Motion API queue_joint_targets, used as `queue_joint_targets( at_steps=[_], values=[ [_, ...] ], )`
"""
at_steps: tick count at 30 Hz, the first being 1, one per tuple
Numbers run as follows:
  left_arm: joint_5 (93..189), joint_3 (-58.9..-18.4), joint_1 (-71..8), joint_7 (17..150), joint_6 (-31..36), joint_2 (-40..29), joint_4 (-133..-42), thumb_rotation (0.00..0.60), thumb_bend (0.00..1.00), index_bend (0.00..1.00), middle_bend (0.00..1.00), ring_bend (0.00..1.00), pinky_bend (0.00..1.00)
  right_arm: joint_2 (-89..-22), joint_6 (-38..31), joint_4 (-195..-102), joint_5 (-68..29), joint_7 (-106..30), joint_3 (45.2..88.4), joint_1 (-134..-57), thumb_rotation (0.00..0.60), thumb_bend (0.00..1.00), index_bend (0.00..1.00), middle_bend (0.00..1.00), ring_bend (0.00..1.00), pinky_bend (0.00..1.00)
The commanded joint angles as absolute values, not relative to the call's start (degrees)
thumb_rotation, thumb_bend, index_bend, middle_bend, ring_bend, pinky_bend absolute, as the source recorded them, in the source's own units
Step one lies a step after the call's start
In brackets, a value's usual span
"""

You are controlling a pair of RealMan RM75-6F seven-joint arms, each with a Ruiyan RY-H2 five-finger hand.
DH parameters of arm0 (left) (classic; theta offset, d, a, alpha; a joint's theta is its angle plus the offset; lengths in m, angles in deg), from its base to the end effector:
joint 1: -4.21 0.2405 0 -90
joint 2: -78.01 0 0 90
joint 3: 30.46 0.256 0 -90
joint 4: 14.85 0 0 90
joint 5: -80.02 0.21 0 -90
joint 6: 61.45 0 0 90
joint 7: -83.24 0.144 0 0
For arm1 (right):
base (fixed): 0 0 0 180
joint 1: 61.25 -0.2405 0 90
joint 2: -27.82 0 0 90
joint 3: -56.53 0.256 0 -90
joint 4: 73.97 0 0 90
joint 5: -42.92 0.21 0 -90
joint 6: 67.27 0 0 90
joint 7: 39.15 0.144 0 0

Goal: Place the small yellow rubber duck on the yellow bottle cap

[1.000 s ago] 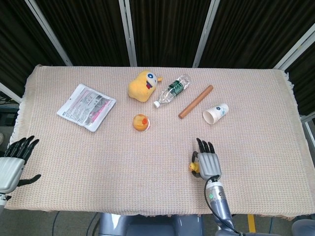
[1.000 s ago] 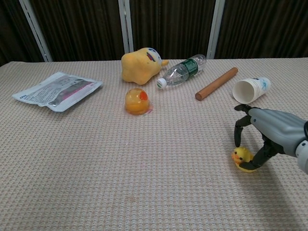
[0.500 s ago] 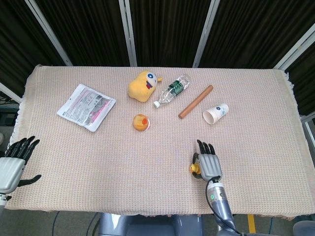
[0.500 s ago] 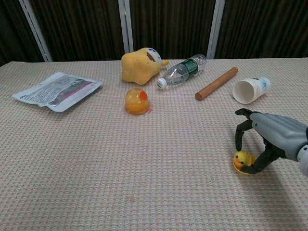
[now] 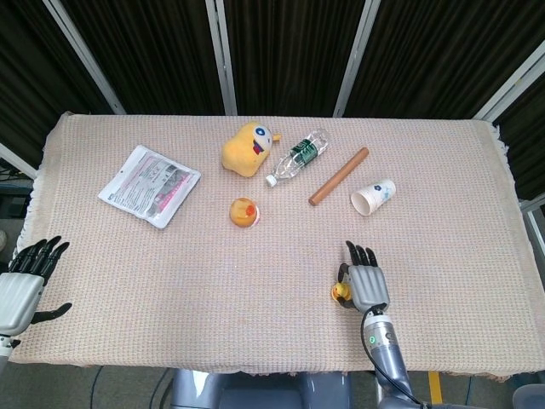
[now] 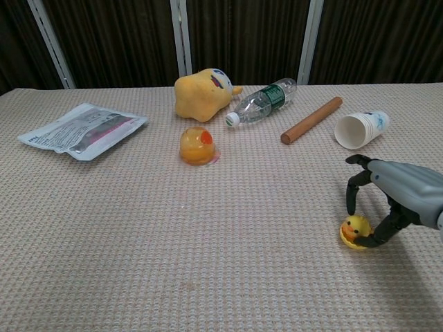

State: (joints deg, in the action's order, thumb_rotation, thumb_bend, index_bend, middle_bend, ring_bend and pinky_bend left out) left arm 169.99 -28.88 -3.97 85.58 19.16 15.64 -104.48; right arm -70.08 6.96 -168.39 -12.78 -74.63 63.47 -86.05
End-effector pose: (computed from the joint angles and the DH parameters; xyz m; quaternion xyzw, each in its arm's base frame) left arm -0.3155 0.1823 0.1497 -0.6739 -0.3603 -0.3331 0.5524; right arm -0.1926 -0.2480 -0.0392 0.6364 -0.4868 0.3154 0.5086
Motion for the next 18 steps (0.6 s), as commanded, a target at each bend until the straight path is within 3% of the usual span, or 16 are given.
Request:
queue_joint_targets(
  at_steps=[1, 18],
  values=[
    [169.97, -28.89, -3.97, 85.59, 19.17, 15.63, -104.47, 0.600, 0.00, 0.00, 0.00, 0.00, 0.11, -69.67, 6.62, -168.62, -12.73, -74.42, 63.45, -85.99, 0.600, 0.14, 0.54, 0.00, 0.00, 0.00],
    [169.85, -28.91, -4.02, 85.73, 18.98, 15.70, -104.55, 0.600, 0.00, 0.00, 0.00, 0.00, 0.11, -64.68, 3.94, -173.04, -12.16, -75.51, 62.22, -86.21, 0.600, 0.15, 0.40, 0.00, 0.00, 0.00]
  ],
)
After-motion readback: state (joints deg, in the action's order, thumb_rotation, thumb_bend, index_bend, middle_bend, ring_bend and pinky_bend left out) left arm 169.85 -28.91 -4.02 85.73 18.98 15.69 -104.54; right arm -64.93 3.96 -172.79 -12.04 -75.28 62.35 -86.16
